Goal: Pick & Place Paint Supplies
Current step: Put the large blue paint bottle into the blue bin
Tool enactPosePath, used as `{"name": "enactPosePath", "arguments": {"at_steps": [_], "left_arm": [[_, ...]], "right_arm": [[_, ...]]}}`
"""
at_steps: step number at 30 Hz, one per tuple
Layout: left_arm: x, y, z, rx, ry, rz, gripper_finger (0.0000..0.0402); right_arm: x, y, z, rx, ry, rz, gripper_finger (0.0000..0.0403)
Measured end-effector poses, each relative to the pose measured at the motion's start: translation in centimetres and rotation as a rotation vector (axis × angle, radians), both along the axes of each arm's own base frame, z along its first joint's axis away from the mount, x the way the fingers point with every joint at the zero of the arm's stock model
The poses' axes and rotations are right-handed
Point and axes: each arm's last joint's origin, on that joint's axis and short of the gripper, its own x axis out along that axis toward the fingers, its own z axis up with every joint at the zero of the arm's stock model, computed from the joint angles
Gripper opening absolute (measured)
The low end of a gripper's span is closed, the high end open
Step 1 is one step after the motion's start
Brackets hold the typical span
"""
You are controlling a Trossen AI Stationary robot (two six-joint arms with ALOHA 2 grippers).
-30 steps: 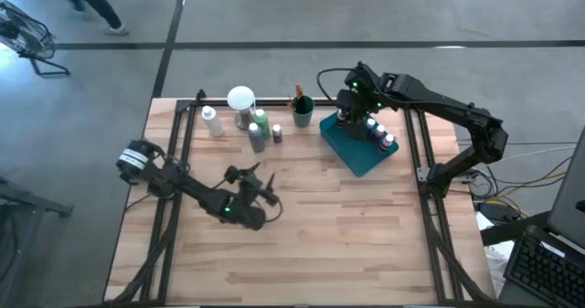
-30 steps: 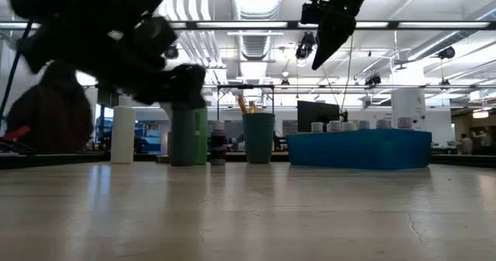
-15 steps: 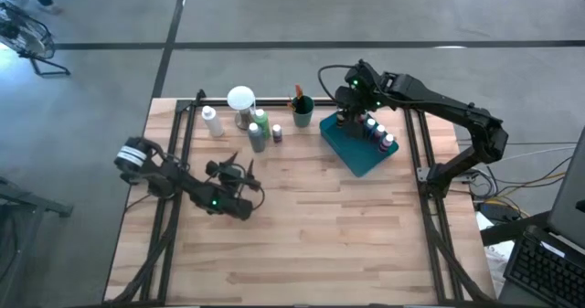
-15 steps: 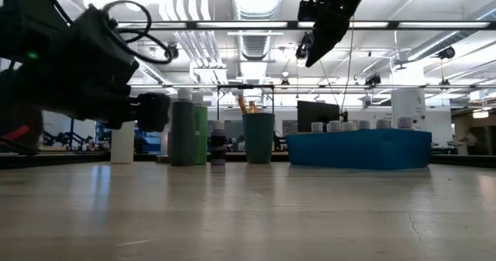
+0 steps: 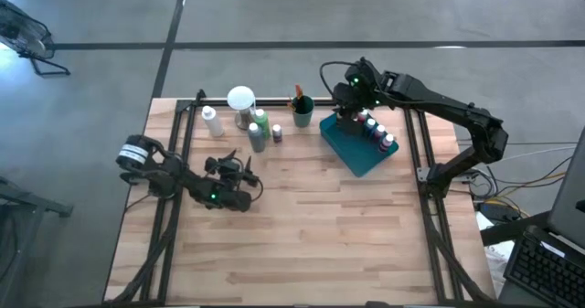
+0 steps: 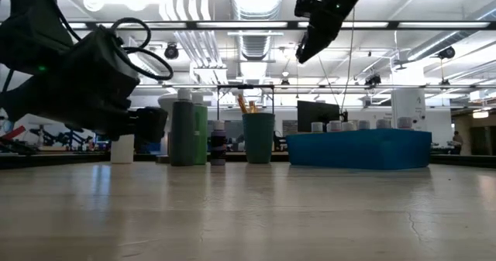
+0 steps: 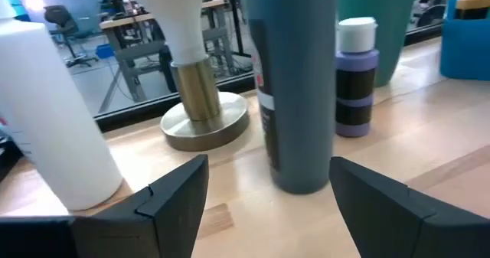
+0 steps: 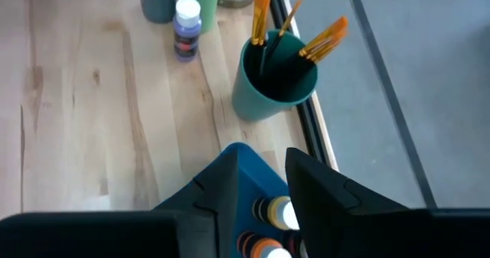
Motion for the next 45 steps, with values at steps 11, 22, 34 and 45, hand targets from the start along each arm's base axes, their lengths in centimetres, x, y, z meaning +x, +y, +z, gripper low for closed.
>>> {"name": "enactPosePath", "arguments": {"at_steps": [11, 22, 34, 45], "left_arm": [[-0.8, 1.2, -0.3, -0.040, -0.007, -0.060, 0.0265], [0.2, 4.4, 1.3, -0.010, 0.042, -0.122, 0.0261], [0.8, 5.3, 1.6, -0.033, 0.023, -0.175, 0.0261], [2.4, 5.9, 1.4, -0.091, 0.140, -0.158, 0.0262]], "right_arm": [[0.4, -0.2, 0.4, -0.037, -0.052, 0.008, 0.0134], [0.4, -0.2, 0.4, -0.023, -0.055, -0.007, 0.0155], [0.4, -0.2, 0.4, -0.031, -0.055, 0.000, 0.0171], [0.4, -0.2, 0.4, -0.037, -0.052, 0.007, 0.0148]]}}
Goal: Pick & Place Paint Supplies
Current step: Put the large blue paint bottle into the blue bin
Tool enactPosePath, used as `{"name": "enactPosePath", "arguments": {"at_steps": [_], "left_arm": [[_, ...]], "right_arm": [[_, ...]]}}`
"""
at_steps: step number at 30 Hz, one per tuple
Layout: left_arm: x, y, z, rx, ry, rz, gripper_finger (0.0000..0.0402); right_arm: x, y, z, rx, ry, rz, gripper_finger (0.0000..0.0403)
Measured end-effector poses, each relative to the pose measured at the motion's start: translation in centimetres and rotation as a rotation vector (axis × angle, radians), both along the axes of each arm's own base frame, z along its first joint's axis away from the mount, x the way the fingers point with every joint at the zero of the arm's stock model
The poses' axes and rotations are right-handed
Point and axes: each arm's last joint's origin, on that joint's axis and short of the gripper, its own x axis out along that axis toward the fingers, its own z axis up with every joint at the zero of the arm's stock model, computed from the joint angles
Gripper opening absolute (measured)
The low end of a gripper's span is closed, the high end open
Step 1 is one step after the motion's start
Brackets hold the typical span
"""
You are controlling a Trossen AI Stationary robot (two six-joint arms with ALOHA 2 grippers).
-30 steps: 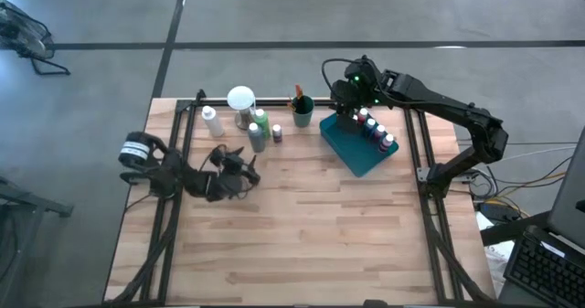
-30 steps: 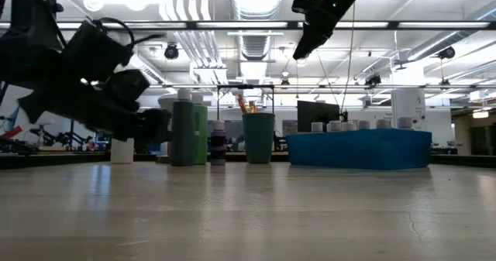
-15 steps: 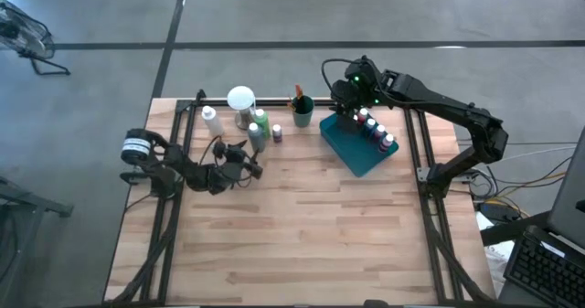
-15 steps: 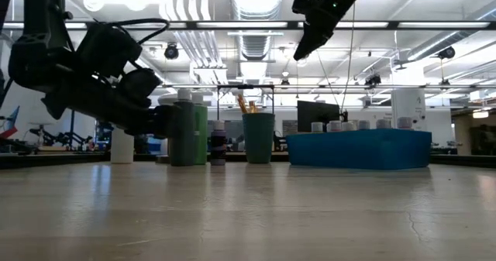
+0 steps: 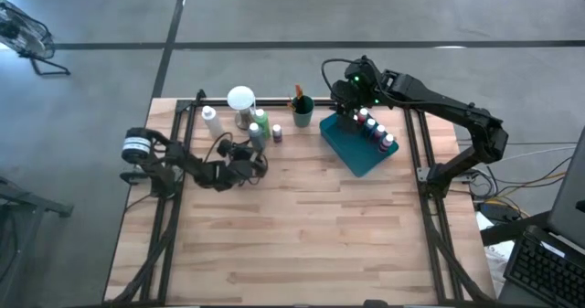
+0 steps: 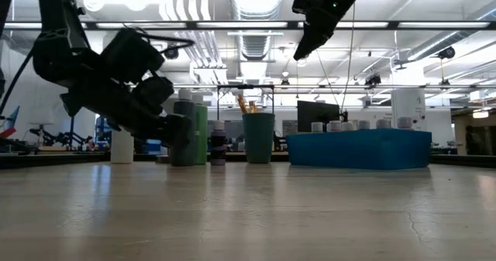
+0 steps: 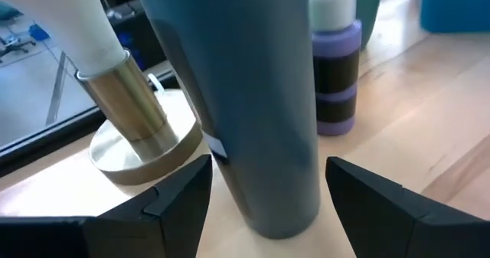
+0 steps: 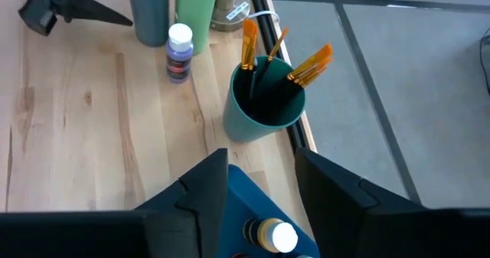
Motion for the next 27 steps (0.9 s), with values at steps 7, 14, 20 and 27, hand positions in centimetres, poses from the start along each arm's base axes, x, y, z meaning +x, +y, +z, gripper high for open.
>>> {"name": "enactPosePath", "arguments": {"at_steps": [7, 14, 20, 27], "left_arm": [[0.5, 0.4, 0.2, -0.017, 0.015, 0.017, 0.0262], [0.4, 1.0, 0.1, -0.013, 0.026, 0.041, 0.0262], [0.4, 1.1, 0.2, 0.017, 0.068, 0.043, 0.0262], [0.4, 1.2, 0.2, -0.051, -0.037, 0.061, 0.0262]], "right_arm": [[0.0, 0.0, 0.0, -0.003, 0.002, 0.004, 0.0125], [0.0, 0.0, 0.0, -0.007, 0.004, 0.008, 0.0107], [0.0, 0.0, 0.0, -0.010, 0.006, 0.012, 0.0091], [0.0, 0.0, 0.0, -0.016, 0.009, 0.019, 0.0070]]}}
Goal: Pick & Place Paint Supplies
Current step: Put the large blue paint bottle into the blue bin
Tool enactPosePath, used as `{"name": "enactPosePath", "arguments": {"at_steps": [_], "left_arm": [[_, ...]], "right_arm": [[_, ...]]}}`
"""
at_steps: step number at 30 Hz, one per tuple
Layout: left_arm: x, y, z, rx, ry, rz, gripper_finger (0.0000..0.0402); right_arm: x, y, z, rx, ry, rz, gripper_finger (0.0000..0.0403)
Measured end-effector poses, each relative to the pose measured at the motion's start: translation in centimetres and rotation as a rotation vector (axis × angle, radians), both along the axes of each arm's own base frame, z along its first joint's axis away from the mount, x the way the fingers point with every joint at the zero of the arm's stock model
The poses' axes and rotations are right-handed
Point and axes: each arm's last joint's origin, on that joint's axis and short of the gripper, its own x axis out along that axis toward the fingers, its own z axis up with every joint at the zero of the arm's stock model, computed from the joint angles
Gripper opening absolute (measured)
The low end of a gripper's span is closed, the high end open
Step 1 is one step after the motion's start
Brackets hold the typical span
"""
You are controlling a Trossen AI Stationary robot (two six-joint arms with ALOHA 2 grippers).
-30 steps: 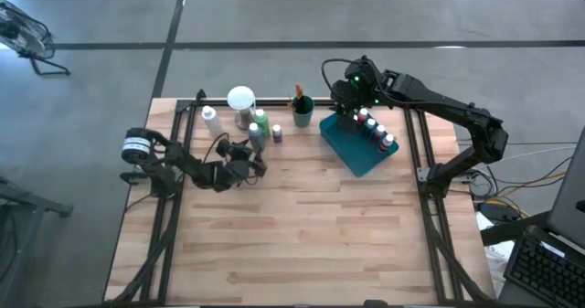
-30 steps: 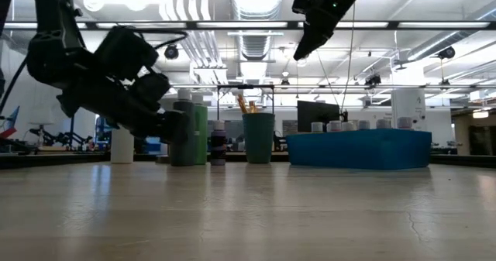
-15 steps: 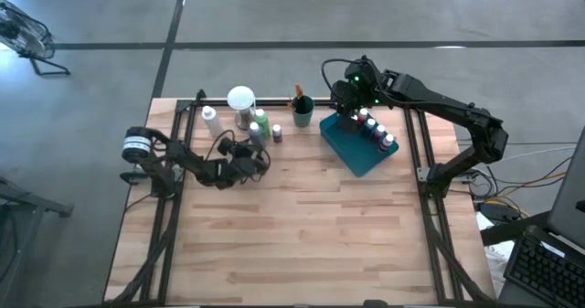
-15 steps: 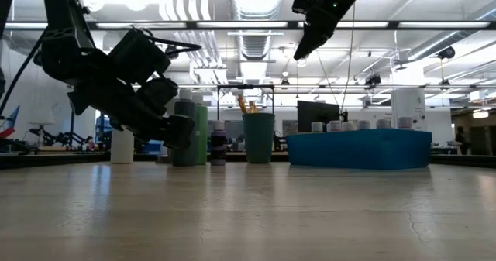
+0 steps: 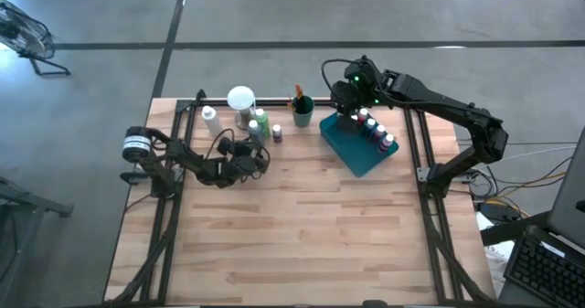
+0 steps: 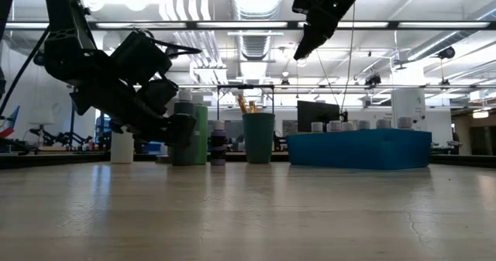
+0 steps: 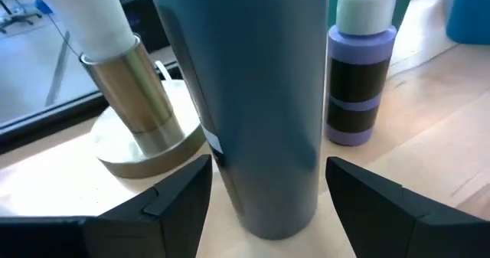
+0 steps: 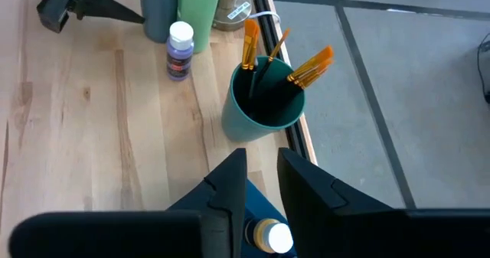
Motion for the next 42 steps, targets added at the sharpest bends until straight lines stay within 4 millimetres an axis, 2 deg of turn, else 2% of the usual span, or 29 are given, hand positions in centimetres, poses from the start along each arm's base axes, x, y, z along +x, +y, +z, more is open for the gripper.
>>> {"name": "enactPosePath", "arguments": {"at_steps": [4, 12, 15, 22, 42], "left_arm": [[-0.2, 0.0, -0.3, -0.016, 0.032, -0.001, 0.0272], [-0.4, 0.2, -0.5, -0.027, 0.043, 0.017, 0.0359], [0.0, 0.2, -0.2, -0.018, 0.055, -0.007, 0.0373], [0.4, 0.6, 0.5, 0.038, 0.029, 0.007, 0.0360], [0.3, 2.1, 0.9, 0.028, -0.040, 0.040, 0.0344]], "right_arm": [[0.0, 0.0, 0.0, -0.012, 0.006, 0.014, 0.0062], [0.0, 0.0, 0.0, -0.019, 0.009, 0.022, 0.0052], [0.0, 0.0, 0.0, -0.019, 0.009, 0.022, 0.0054], [0.0, 0.0, 0.0, -0.017, 0.007, 0.018, 0.0076], [0.0, 0.0, 0.0, -0.013, 0.008, 0.016, 0.0128]]}}
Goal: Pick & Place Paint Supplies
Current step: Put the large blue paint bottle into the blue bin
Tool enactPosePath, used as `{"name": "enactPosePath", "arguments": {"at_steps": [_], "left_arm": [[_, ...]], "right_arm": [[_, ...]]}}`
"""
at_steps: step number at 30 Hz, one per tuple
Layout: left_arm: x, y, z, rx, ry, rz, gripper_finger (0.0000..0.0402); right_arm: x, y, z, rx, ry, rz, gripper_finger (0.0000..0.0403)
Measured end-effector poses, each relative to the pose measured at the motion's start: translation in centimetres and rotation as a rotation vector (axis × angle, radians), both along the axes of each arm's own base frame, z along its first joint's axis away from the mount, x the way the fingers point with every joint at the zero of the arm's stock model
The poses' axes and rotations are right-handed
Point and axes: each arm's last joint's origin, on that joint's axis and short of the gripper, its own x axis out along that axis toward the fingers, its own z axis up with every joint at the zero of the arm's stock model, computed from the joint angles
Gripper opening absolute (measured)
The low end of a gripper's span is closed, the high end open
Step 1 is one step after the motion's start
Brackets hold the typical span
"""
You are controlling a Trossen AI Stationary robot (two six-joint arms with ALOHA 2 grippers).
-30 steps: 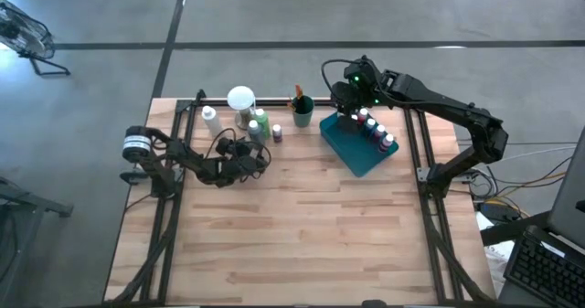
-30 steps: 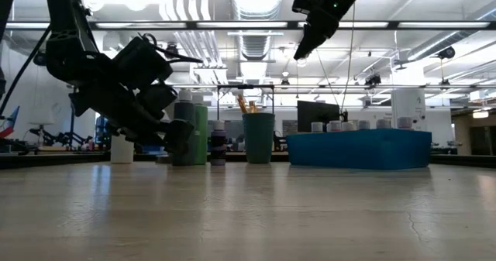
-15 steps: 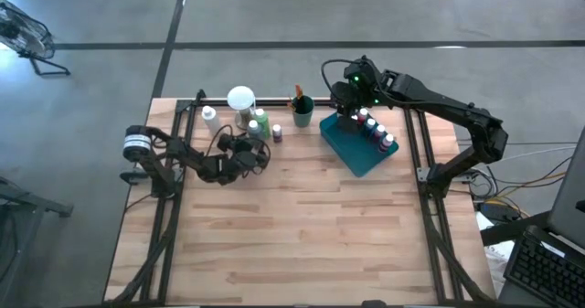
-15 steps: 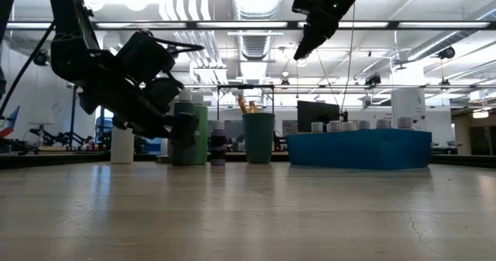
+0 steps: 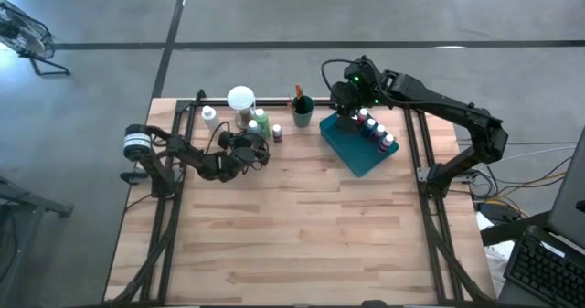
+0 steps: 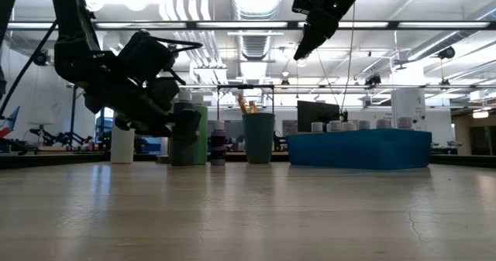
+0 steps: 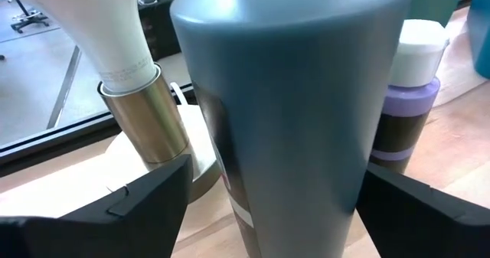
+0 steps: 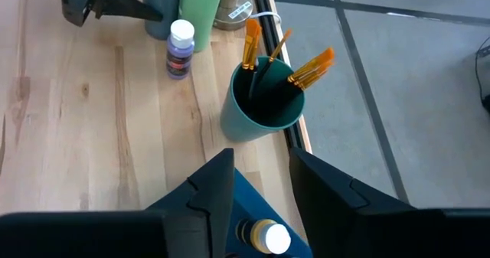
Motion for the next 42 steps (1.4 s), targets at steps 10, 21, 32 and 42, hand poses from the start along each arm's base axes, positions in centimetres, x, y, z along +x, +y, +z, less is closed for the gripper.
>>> {"name": "enactPosePath", "arguments": {"at_steps": [10, 21, 32, 42], "left_arm": [[0.0, 0.0, 0.0, -0.008, -0.001, -0.012, 0.0280], [0.4, -1.3, 0.0, -0.013, -0.002, -0.074, 0.0208], [1.0, -4.7, 0.5, -0.054, -0.009, -0.306, 0.0205], [2.4, -5.2, 2.5, -0.147, -0.123, -0.716, 0.0204]], "right_arm": [[0.0, 0.0, 0.0, 0.000, 0.000, 0.000, 0.0144], [-0.1, 0.0, -0.1, 0.004, 0.008, 0.000, 0.0155], [-0.3, 0.3, -0.4, 0.045, 0.042, 0.023, 0.0153], [0.7, 2.7, -0.7, 0.159, 0.030, 0.144, 0.0115]]}}
